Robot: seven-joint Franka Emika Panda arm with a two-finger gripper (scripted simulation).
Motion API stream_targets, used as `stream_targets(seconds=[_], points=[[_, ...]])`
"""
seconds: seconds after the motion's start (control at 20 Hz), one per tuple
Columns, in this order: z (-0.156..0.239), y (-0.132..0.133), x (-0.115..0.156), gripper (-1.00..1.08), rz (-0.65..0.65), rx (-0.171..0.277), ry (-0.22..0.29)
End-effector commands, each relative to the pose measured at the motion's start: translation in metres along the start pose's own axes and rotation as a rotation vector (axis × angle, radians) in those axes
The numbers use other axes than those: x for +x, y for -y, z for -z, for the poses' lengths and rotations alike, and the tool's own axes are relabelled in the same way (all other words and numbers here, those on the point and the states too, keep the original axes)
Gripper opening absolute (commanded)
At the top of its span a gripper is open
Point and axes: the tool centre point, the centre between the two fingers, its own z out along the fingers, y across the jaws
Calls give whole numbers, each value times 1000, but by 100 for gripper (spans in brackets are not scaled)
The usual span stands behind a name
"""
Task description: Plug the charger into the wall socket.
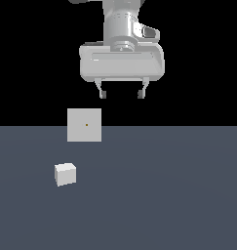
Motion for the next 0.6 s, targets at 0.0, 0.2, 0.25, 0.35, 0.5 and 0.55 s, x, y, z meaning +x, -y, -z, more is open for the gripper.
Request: stream_targets(seconds=[0.0,0.2,0.25,0.35,0.5,0.55], points=[[0,0,0,100,0,0,0],[-1,2,-1,100,8,1,-4],[-2,3,-2,100,12,2,-6],[-4,5,-3,100,23,4,-12],[-9,11,-6,100,48,9,-25],[-11,13,-8,100,58,11,-30]])
